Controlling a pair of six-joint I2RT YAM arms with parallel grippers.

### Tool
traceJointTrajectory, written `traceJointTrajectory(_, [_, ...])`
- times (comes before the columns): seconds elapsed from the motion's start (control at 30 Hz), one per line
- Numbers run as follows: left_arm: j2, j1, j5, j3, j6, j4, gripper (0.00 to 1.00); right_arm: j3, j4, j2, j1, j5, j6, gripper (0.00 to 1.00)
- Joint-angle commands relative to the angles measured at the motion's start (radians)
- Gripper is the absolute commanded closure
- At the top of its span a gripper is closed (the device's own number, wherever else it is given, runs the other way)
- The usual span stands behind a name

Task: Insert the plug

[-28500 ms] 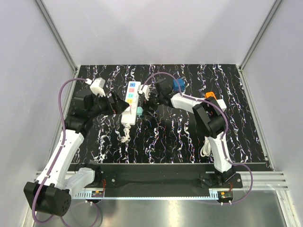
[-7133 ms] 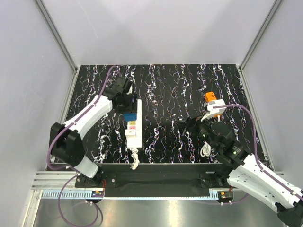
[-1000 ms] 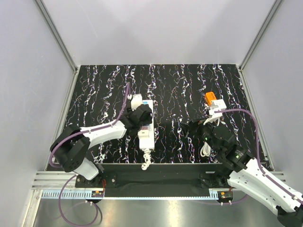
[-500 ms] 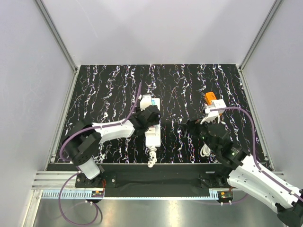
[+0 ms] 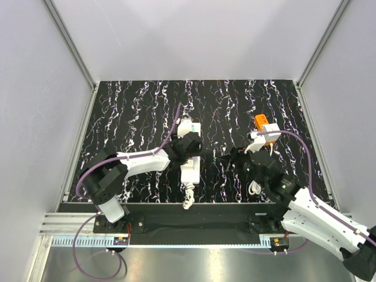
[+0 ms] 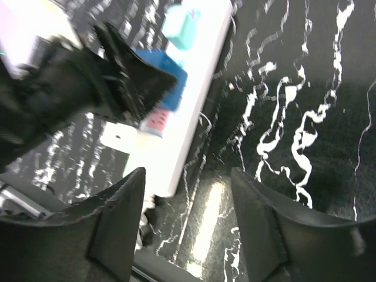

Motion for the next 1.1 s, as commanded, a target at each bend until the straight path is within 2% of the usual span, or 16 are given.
traceJointTrajectory(0.0, [0.131, -0.043, 0.282, -0.075, -0.055, -0.498, 0.56, 0.037, 0.012, -0.064, 0.005, 0.015, 0.001, 0.30])
traceJointTrajectory(0.03, [0.125, -0.043, 0.278, -0.044, -0.050, -0.515, 0.51, 0.043, 0.007, -0.068, 0.005, 0.020, -0.002, 0.27])
traceJointTrajectory(0.07, [0.120, -0.043, 0.271, -0.030, -0.047, -0.542, 0.38, 0.047, -0.008, -0.072, 0.004, 0.022, -0.004, 0.26])
traceJointTrajectory(0.27, [0.090, -0.024, 0.213, 0.125, 0.005, -0.667, 0.21, 0.058, -0.054, -0.104, 0.005, 0.017, 0.002, 0.19])
traceJointTrajectory(0.4, [0.079, 0.016, 0.203, 0.246, 0.062, -0.721, 0.03, 0.084, -0.082, -0.110, 0.005, 0.020, 0.005, 0.16])
traceJointTrajectory(0.53, [0.015, 0.054, 0.180, 0.310, 0.112, -0.742, 0.01, 0.110, -0.112, -0.108, 0.005, 0.014, 0.013, 0.15])
traceJointTrajectory(0.73, [-0.067, 0.114, 0.246, 0.419, 0.227, -0.762, 0.01, 0.158, -0.148, -0.084, 0.005, 0.051, -0.001, 0.11])
traceJointTrajectory(0.9, [-0.129, 0.160, 0.383, 0.503, 0.316, -0.765, 0.01, 0.205, -0.174, -0.043, 0.005, 0.094, -0.041, 0.08])
traceJointTrajectory(1.07, [-0.257, 0.181, 0.530, 0.499, 0.376, -0.729, 0.01, 0.245, -0.209, -0.021, 0.005, 0.054, -0.033, 0.04])
